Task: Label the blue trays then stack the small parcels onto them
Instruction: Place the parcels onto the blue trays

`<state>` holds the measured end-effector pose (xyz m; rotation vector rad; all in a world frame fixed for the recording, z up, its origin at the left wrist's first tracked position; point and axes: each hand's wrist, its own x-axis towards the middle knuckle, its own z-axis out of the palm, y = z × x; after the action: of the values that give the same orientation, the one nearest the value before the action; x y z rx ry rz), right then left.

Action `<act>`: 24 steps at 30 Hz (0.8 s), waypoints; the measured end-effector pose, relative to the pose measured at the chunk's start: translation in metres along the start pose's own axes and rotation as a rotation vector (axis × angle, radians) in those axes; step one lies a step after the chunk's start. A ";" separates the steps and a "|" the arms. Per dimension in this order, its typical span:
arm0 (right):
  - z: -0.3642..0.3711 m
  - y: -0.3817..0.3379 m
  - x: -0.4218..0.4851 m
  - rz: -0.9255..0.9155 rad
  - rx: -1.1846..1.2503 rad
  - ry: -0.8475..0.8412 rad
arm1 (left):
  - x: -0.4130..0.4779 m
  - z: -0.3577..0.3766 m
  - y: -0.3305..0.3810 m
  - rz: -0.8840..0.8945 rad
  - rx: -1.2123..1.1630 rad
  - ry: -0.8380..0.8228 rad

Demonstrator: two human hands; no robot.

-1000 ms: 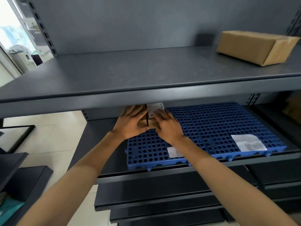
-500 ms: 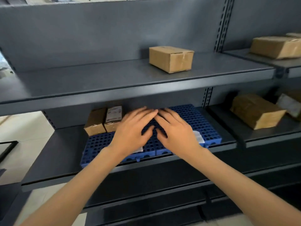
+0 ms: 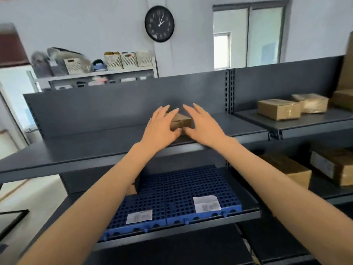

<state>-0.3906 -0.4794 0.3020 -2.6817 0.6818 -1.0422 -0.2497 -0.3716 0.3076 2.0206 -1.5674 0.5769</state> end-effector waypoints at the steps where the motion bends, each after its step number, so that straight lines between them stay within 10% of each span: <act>1: 0.000 0.004 0.012 0.031 0.033 -0.107 | 0.006 0.004 -0.003 -0.081 -0.015 -0.070; 5: 0.004 0.006 0.026 0.009 0.045 -0.314 | 0.003 0.012 -0.008 -0.191 -0.054 -0.175; 24: 0.071 -0.217 -0.079 -0.268 0.320 -0.089 | -0.210 -0.127 -0.061 -0.320 0.029 0.170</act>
<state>-0.3178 -0.2507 0.2739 -2.5595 0.1244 -0.9848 -0.2438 -0.1217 0.2687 2.1245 -1.1141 0.6274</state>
